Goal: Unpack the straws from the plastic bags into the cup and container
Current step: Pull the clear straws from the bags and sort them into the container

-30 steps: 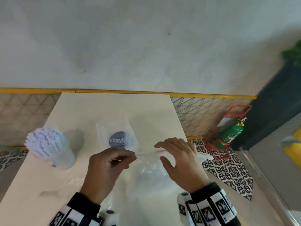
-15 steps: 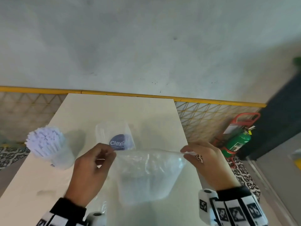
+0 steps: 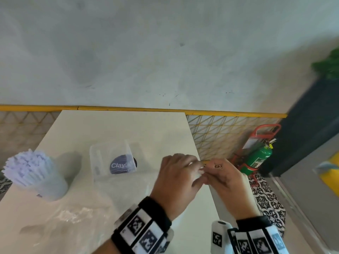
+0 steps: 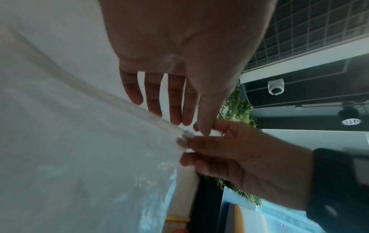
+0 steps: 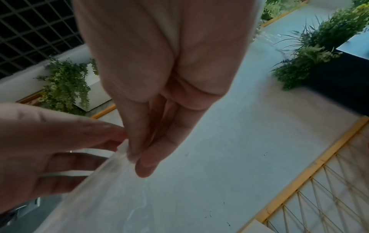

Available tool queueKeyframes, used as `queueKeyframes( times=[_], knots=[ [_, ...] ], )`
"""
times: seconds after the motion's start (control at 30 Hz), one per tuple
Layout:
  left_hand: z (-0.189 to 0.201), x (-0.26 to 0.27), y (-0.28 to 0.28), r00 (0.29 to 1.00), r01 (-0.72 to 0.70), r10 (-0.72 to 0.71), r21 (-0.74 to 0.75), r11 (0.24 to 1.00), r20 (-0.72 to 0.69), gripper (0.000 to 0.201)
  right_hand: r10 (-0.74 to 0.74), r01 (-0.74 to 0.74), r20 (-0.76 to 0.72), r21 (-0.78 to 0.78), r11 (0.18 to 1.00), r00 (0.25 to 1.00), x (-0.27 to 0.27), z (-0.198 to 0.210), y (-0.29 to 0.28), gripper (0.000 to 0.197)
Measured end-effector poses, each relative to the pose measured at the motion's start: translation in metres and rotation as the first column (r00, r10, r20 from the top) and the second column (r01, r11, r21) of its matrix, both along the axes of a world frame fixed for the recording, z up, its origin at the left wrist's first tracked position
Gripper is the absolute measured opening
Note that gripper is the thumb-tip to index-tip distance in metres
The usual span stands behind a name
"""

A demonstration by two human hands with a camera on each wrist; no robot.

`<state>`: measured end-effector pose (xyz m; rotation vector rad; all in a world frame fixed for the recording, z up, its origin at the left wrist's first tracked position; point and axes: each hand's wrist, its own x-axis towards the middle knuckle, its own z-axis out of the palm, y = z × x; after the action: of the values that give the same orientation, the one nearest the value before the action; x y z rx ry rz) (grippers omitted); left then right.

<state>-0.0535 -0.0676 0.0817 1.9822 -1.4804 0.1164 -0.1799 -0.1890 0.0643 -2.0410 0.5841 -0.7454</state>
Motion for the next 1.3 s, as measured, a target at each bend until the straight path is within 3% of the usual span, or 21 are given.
queueKeyframes(
  times=[0.1, 0.2, 0.27, 0.43, 0.53, 0.63, 0.77, 0.9, 1.0, 1.07, 1.13, 1.23, 1.3],
  knots=[
    [-0.004, 0.0, -0.011, 0.993, 0.078, -0.075, 0.029, 0.997, -0.09, 0.019, -0.029, 0.031, 0.034, -0.062, 0.998, 0.999, -0.002, -0.003, 0.0, 0.027],
    [-0.003, -0.001, -0.013, 0.994, 0.079, -0.074, 0.062, 0.995, -0.079, 0.012, -0.06, 0.064, 0.074, -0.058, 0.996, 0.995, -0.003, -0.008, 0.002, 0.028],
    [-0.005, -0.002, -0.014, 0.999, 0.053, -0.052, 0.078, 0.996, -0.013, 0.002, -0.079, 0.081, 0.101, -0.023, 0.996, 0.992, -0.001, -0.01, 0.004, 0.032],
    [-0.006, -0.007, -0.015, 0.992, -0.032, 0.018, 0.11, 0.993, 0.127, 0.021, -0.139, 0.139, 0.133, 0.007, 0.99, 0.981, -0.001, -0.015, 0.003, 0.045],
    [-0.009, 0.008, -0.004, 0.985, -0.12, 0.104, 0.115, 0.986, 0.137, 0.014, -0.196, 0.192, 0.137, 0.041, 0.98, 0.971, -0.007, -0.015, -0.005, 0.052],
    [-0.005, 0.03, 0.021, 0.966, -0.23, 0.215, 0.093, 0.969, 0.142, 0.019, -0.227, 0.214, 0.147, 0.098, 0.972, 0.963, -0.015, -0.012, -0.017, 0.05],
    [-0.002, 0.062, 0.063, 0.94, -0.339, 0.333, 0.095, 0.936, 0.072, 0.014, -0.265, 0.258, 0.164, 0.06, 0.964, 0.95, -0.027, -0.009, -0.035, 0.048],
    [-0.001, 0.067, 0.082, 0.933, -0.36, 0.358, 0.087, 0.929, 0.037, 0.016, -0.229, 0.219, 0.187, 0.072, 0.973, 0.955, -0.028, -0.007, -0.042, 0.04],
    [0.003, 0.06, 0.077, 0.942, -0.286, 0.286, 0.024, 0.958, -0.174, 0.018, -0.125, 0.108, 0.191, 0.1, 0.989, 0.974, -0.027, -0.004, -0.042, 0.023],
    [0.007, 0.05, 0.066, 0.924, -0.217, 0.203, -0.006, 0.976, -0.323, 0.005, -0.058, 0.052, 0.135, 0.051, 0.997, 0.989, -0.021, -0.001, -0.033, 0.011],
    [0.007, 0.041, 0.053, 0.899, -0.188, 0.19, 0.043, 0.981, -0.394, 0.019, -0.059, 0.063, 0.065, -0.063, 0.996, 0.996, -0.011, 0.0, -0.021, 0.006],
    [0.003, 0.035, 0.035, 0.914, -0.202, 0.257, 0.196, 0.959, -0.315, 0.029, -0.122, 0.114, -0.018, -0.26, 0.959, 0.992, 0.007, -0.003, -0.006, 0.017],
    [0.0, 0.034, 0.03, 0.926, -0.195, 0.27, 0.276, 0.941, -0.265, 0.022, -0.166, 0.142, -0.046, -0.328, 0.934, 0.985, 0.013, -0.005, -0.001, 0.004]
  ],
)
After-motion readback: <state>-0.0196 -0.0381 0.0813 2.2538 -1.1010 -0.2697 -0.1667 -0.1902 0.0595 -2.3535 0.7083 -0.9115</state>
